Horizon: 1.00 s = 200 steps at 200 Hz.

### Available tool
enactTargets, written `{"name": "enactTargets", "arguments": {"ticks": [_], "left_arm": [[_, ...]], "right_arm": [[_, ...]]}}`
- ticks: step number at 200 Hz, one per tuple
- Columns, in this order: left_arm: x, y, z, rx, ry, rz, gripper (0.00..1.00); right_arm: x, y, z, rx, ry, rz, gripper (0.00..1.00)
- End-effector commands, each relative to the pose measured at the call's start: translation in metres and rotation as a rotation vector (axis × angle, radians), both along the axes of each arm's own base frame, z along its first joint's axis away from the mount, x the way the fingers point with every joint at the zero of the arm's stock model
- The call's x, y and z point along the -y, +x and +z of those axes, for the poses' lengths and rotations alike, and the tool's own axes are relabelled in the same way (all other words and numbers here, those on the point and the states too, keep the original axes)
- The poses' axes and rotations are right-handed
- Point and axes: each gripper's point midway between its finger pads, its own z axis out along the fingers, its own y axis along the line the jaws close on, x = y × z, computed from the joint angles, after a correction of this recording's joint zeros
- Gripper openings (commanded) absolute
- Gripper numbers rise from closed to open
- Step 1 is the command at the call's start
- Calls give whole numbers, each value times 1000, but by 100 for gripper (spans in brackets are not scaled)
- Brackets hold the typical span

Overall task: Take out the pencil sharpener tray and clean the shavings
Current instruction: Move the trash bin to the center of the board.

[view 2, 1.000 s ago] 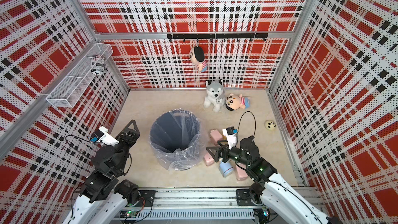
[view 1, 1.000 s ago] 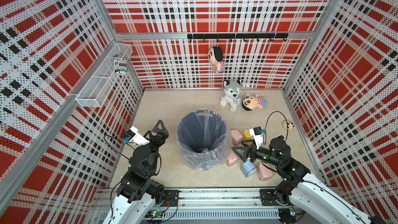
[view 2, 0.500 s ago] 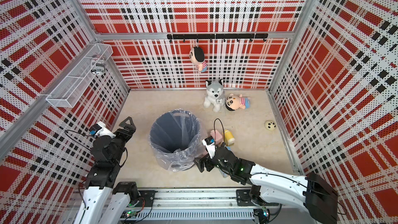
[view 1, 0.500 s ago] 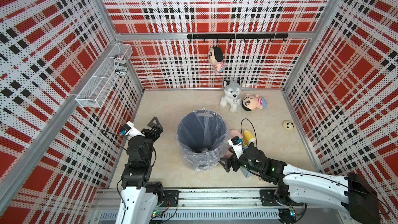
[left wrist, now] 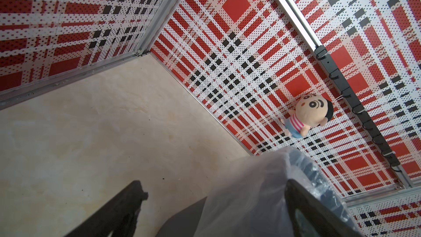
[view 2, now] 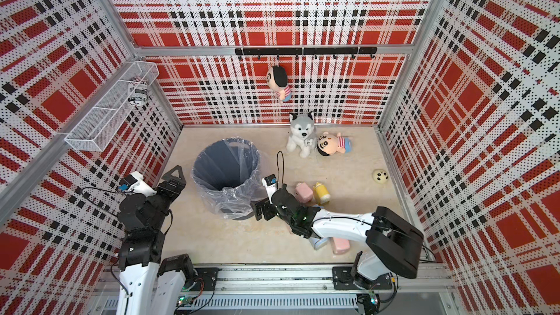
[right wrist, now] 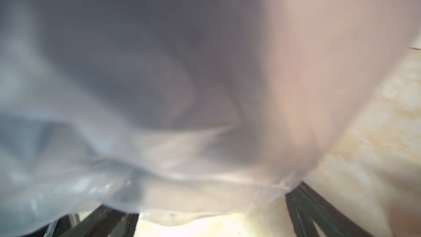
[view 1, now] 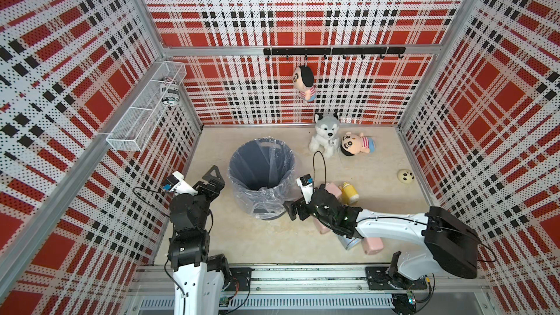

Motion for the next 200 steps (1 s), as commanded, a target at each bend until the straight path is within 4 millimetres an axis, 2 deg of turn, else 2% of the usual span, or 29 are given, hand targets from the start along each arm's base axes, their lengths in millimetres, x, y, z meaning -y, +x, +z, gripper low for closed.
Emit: {"name": "enactTargets", "arguments": {"ticks": [1,27,44,80,97,117,154,158,175,176,178,200], "left_arm": [[0,-7,22,39,41,-1,98],[1,-8,23,28,48,-6,98],[2,-10,24,26,51,-12,98],[6,-13,23,17,61,-33,98],[9,-13,23,14,66,-49,98],[15,-14,28,23,75,-81,98],[30,-17,42,38,96,-155,98],[33,-17,43,40,95,-168,98],[46,-17,44,33,96,-212,98],[46,-17,43,32,96,-215,98],[48,-17,44,32,96,-218,98],[67,-15,38,11,89,-264,98]], "right_arm": [[-11,25,2,19,4,-55,100],[-24,48,-7,8,-8,-75,100],[-25,67,-14,-1,-20,-104,100],[-40,87,-23,-10,-41,-77,100],[-43,89,-27,-8,-67,-68,100],[-38,82,-24,-11,-58,-52,100],[-16,52,-14,-27,-53,-22,100],[-13,48,-7,-20,-42,-19,100],[0,38,6,-7,-23,-19,100],[5,33,-3,-35,-53,-19,100],[8,31,-4,-42,-60,-19,100],[30,21,1,-48,-81,-45,100]]}}
